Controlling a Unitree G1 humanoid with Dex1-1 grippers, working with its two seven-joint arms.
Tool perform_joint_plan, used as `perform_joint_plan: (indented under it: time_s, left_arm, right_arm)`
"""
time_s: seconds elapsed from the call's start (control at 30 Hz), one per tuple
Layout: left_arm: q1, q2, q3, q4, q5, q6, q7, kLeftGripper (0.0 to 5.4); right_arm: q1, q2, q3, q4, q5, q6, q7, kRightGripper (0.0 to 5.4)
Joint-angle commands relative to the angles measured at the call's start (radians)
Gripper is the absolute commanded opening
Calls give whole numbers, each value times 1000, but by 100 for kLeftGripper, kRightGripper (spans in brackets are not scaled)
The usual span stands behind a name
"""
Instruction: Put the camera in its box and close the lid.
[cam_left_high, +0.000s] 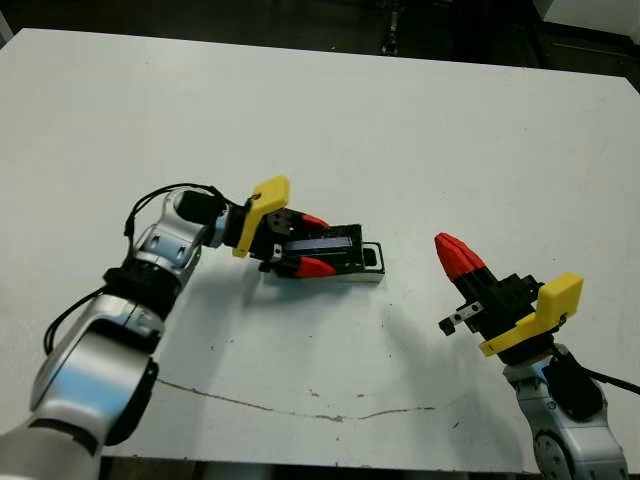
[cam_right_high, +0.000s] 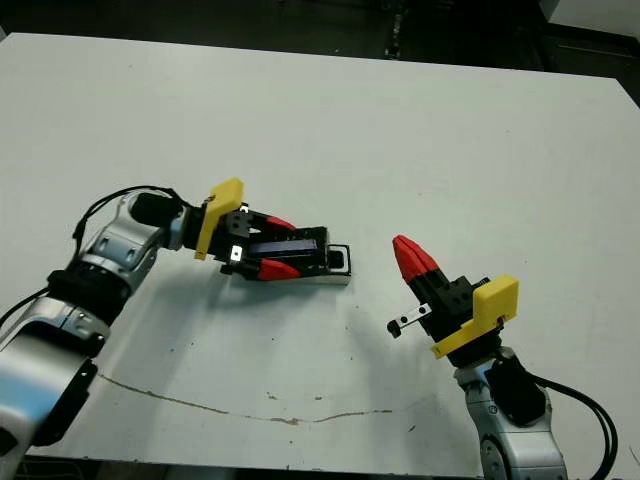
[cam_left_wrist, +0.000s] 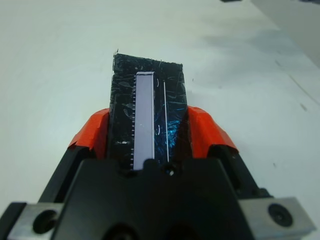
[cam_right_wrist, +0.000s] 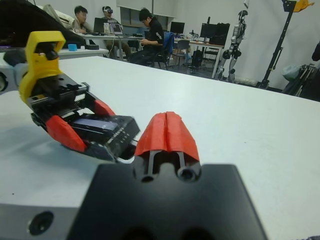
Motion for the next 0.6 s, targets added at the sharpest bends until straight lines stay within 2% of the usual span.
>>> perform_joint_plan:
  time_s: [0.03, 0.2, 0.27, 0.43, 0.6]
  left_arm:
    - [26, -90, -54, 66, 57, -12, 2, 311]
    - [6, -131, -60, 118, 72, -58, 14, 311]
    - [-6, -150, -59, 142, 73, -27, 9, 311]
    - [-13, -202, -48, 203, 70, -45, 4, 311]
    - [-21, -235, -34, 254, 65, -122, -19, 311]
  right_arm:
    - [5, -2, -12, 12, 4, -19, 0, 0]
    - [8, -4, -17, 5, -3, -25, -9, 0]
    - [10, -3, -19, 2, -10, -30, -16, 0]
    - [13, -3, -28, 0, 6, -27, -16, 0]
    - [15, -2, -33, -1, 9, -29, -16, 0]
